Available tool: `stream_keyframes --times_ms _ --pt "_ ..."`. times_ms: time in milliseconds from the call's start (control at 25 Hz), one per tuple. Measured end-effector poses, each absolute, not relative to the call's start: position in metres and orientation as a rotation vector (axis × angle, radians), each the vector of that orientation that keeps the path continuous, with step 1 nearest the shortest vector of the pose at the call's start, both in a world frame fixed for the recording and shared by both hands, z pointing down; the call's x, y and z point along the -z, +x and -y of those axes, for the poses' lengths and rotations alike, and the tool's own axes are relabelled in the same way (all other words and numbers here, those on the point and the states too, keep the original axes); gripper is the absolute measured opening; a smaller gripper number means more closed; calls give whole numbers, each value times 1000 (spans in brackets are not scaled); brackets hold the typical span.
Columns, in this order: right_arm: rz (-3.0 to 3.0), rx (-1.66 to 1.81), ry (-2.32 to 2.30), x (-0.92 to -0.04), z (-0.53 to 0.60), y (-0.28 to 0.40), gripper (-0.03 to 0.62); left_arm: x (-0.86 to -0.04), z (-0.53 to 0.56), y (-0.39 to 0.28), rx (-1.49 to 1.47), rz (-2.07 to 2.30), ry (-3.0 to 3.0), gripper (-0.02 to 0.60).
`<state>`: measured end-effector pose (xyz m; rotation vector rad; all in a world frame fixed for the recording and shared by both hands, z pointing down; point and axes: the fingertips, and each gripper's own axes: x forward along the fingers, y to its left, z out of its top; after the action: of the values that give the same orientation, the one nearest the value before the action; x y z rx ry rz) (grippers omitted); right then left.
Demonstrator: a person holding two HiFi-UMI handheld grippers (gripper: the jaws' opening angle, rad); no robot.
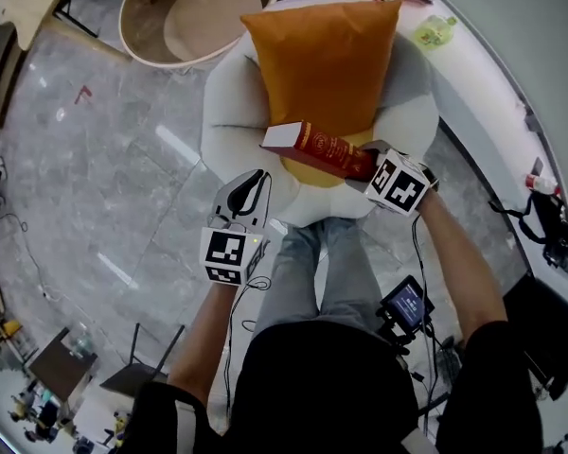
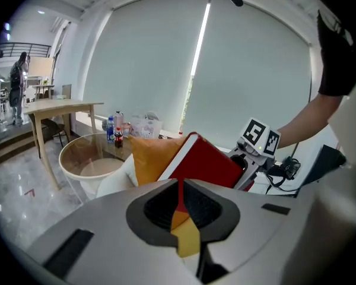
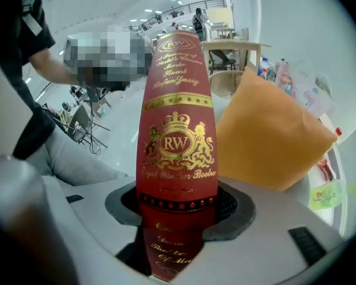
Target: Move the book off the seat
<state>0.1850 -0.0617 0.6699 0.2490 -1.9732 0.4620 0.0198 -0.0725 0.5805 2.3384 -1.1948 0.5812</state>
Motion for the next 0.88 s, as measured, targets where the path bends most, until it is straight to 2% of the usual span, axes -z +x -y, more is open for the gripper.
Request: stream_keyframes --times_ms 200,560,880 --pt "2125 -545 379 -602 59 174 245 -544 61 11 -567 1221 2350 18" --pt "2417 -625 537 -492 57 163 245 -453 62 -15 -479 1460 2322 14" --pt "2689 -668 662 -391 43 186 245 -373 31 21 -414 1645 2291 14"
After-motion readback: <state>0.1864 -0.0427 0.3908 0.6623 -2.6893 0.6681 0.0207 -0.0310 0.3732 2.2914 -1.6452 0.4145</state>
